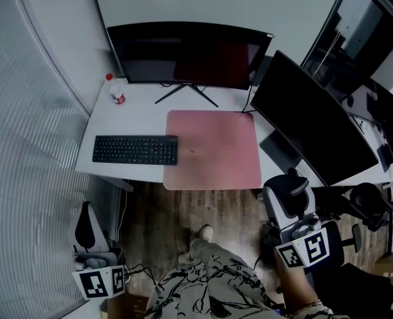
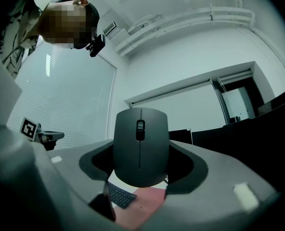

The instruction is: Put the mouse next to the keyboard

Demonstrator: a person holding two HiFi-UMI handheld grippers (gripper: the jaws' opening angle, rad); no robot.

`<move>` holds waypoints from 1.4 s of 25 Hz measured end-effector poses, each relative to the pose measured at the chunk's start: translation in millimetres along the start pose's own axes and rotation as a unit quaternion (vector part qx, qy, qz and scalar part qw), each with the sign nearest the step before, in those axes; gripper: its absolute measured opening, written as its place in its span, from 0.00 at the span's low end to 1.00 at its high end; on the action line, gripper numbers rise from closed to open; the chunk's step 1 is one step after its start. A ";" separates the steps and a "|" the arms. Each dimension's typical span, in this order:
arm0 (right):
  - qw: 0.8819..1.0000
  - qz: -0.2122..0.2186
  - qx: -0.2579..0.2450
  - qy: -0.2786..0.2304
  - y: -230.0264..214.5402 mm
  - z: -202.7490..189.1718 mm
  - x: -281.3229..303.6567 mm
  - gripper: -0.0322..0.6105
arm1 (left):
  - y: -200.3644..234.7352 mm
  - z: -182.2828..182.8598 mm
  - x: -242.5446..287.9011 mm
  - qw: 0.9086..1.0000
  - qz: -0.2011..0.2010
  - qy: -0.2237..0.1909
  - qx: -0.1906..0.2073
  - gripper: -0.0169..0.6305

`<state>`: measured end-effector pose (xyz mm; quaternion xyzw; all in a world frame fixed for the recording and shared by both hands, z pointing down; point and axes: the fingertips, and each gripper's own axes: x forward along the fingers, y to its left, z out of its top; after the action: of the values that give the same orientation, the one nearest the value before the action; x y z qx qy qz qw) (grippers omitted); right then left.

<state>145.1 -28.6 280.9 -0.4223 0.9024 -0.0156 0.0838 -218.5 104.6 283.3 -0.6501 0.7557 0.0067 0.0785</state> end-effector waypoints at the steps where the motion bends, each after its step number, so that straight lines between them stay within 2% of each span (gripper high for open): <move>1: 1.000 0.001 0.000 -0.001 -2.6 0.0 3.9 0.52 | -0.4 0.2 4.2 1.000 0.000 -0.001 0.000 0.02; 16: 1.000 0.022 0.000 0.002 -47.7 -8.7 57.9 0.52 | -15.1 -2.8 61.5 1.000 0.018 0.000 -0.002 0.02; 23: 0.999 0.028 0.023 0.007 -70.1 -23.6 74.7 0.52 | -24.0 -19.1 77.7 0.999 0.030 0.013 -0.002 0.02; 27: 0.999 0.024 0.029 0.016 -72.9 -30.2 86.0 0.52 | -24.3 -23.0 90.5 1.000 0.017 0.018 -0.001 0.02; 35: 1.000 -0.008 0.006 0.014 -62.3 -27.7 110.0 0.52 | -5.8 -26.0 132.5 1.000 -0.023 0.008 -0.008 0.02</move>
<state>118.7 -154.0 299.2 -0.4287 0.9000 -0.0275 0.0737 -234.6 -29.3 292.6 -0.6681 0.7410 0.0058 0.0678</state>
